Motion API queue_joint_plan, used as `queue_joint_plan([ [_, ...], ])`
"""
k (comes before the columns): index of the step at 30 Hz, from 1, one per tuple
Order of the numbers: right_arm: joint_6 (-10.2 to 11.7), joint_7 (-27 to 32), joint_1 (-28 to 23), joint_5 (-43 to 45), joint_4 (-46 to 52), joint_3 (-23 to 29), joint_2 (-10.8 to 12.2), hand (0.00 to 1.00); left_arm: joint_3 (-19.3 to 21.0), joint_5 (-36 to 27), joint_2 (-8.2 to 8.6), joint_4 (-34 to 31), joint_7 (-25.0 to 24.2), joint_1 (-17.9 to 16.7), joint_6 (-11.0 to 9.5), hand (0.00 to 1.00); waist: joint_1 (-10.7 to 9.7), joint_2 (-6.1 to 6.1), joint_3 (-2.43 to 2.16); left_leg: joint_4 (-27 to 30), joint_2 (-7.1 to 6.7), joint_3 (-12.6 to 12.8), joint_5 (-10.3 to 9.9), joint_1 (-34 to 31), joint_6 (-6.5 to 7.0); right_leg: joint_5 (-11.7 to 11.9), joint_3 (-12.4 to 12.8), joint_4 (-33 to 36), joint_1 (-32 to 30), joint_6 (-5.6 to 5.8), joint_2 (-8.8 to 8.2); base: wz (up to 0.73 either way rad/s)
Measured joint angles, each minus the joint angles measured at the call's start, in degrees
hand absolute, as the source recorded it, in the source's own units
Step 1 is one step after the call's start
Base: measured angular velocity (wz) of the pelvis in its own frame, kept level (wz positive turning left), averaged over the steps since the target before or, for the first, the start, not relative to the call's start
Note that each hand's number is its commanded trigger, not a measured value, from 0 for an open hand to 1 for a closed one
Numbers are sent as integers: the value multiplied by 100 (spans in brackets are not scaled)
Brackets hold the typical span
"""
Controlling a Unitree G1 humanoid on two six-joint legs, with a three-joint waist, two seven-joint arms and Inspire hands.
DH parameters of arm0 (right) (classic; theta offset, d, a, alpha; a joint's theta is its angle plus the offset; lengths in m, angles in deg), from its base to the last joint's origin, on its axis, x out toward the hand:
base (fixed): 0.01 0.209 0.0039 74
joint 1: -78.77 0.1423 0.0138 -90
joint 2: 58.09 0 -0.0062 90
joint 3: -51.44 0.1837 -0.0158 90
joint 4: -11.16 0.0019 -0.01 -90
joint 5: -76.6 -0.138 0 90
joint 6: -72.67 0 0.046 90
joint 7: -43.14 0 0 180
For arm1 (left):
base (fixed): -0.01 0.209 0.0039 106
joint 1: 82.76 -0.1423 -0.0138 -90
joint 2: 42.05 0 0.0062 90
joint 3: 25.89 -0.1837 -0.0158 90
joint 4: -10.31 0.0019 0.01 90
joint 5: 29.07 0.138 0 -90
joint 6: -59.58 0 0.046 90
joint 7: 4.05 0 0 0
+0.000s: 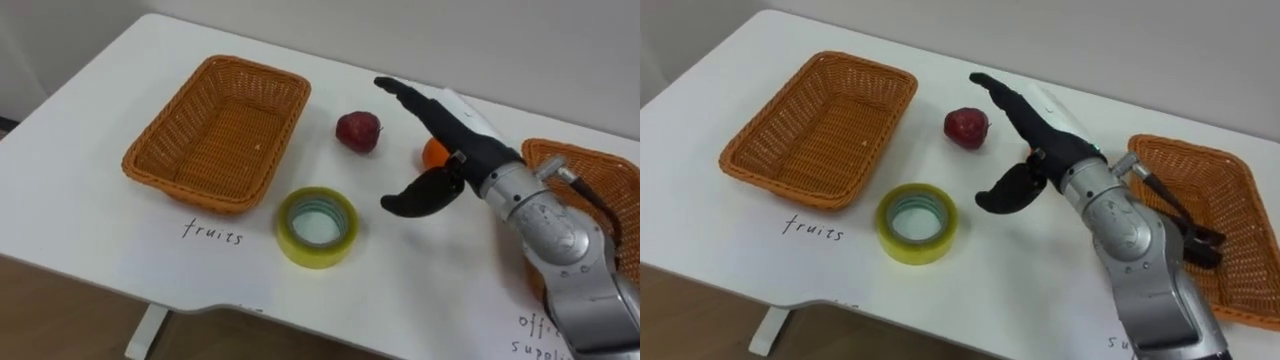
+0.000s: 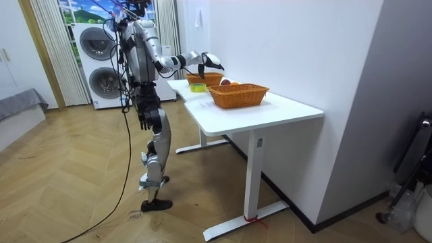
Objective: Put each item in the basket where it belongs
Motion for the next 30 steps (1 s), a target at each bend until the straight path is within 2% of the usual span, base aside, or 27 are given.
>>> queue_joint_plan([
  [6, -132, -8, 218, 185, -185, -350, 140, 0, 0, 127, 59, -2, 16, -8, 111, 0, 5, 6, 4, 51, 0, 3, 2, -9, 0, 0, 3, -3, 3, 0, 0, 0],
  [12, -203, 3, 481, 128, -619, -376, 164, 0, 1, 158, 51, -7, 16, 35, 175, 0, 24, 3, 2, 80, 0, -33, 3, -35, -3, 0, -140, 0, 11, 0, -6, 2],
  [20, -243, 19, 554, 21, -774, -422, 164, 0, -111, 156, 37, -10, -17, 31, 261, 0, 124, -18, -13, 80, 2, -48, 5, -29, -8, 0, -148, 1, 36, 0, -4, 0],
  [30, -258, -37, 642, 43, -661, -488, 307, 0, -111, 159, 37, -126, -15, -86, 303, 0, 188, -27, -19, 85, 1, -51, 5, -45, -8, 0, -144, 2, 26, 0, -4, 0],
])
